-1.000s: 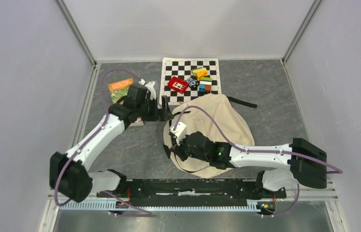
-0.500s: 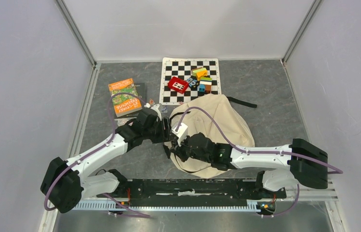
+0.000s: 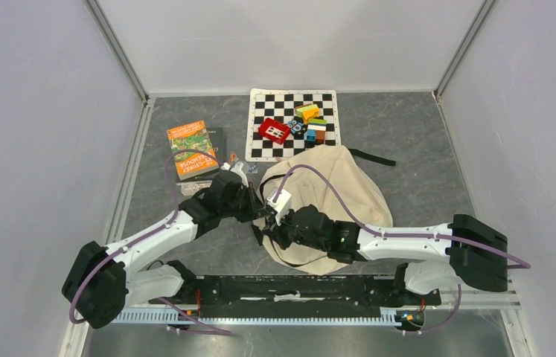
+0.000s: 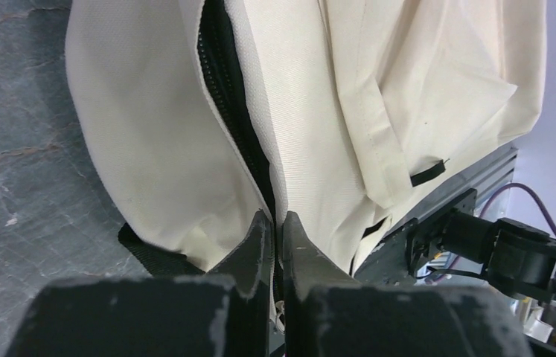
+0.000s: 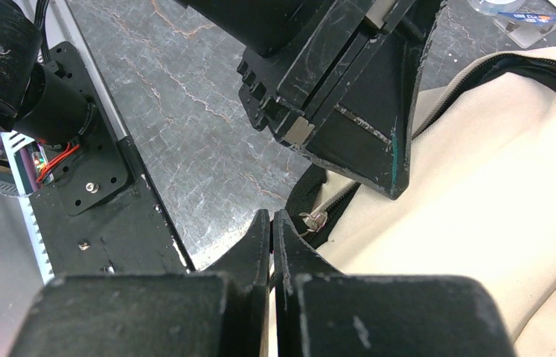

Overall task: Pack the student bag
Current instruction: Unzip the student bag at the center of the board.

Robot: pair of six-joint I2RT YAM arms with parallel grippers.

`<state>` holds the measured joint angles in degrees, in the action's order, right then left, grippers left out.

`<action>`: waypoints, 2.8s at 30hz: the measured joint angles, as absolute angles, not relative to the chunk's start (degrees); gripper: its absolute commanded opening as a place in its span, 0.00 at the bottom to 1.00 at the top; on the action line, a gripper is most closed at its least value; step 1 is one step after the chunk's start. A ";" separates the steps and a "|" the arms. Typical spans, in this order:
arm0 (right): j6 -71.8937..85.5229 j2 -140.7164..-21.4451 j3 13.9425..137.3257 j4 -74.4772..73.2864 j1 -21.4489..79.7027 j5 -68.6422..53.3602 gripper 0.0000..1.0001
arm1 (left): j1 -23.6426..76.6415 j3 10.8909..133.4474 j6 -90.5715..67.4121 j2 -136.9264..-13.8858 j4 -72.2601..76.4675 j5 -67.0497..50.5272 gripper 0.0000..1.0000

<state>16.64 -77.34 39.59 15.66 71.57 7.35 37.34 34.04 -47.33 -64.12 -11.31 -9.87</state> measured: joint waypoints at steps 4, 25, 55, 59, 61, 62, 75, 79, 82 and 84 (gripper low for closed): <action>16.47 -77.34 39.59 15.53 71.57 7.57 0.00 | 37.34 34.24 -47.18 -65.19 -10.76 -10.59 0.02; 17.37 -71.68 33.74 13.98 72.20 7.66 0.00 | 28.42 51.13 -34.57 -75.99 -21.50 -14.63 0.02; 19.73 -76.64 35.27 14.48 73.14 7.66 0.00 | 31.70 37.21 -35.09 -63.57 -21.82 -14.90 0.79; 19.73 -77.14 35.90 14.74 73.12 7.62 0.00 | 35.40 32.12 -40.21 -59.68 -18.22 -14.79 0.69; 19.73 -77.38 35.94 14.83 73.14 7.60 0.00 | 35.66 30.26 -42.39 -59.31 -16.53 -14.39 0.66; 19.75 -77.52 35.94 14.83 73.14 7.60 0.00 | 35.75 29.56 -43.20 -59.35 -15.62 -14.09 0.64; 20.21 -75.70 35.90 12.73 73.14 9.87 0.00 | 35.88 27.68 -48.29 -64.07 -7.35 -14.44 0.02; 20.38 -73.91 35.88 8.99 73.12 14.61 0.00 | 35.88 29.43 -46.61 -64.03 -10.07 -12.93 0.02; 20.64 -72.84 35.86 6.48 73.06 17.69 0.00 | 35.79 30.55 -45.28 -63.70 -11.55 -12.16 0.02; 20.84 -72.38 35.77 5.39 72.84 18.83 0.00 | 35.57 31.00 -44.62 -63.51 -12.38 -12.08 0.02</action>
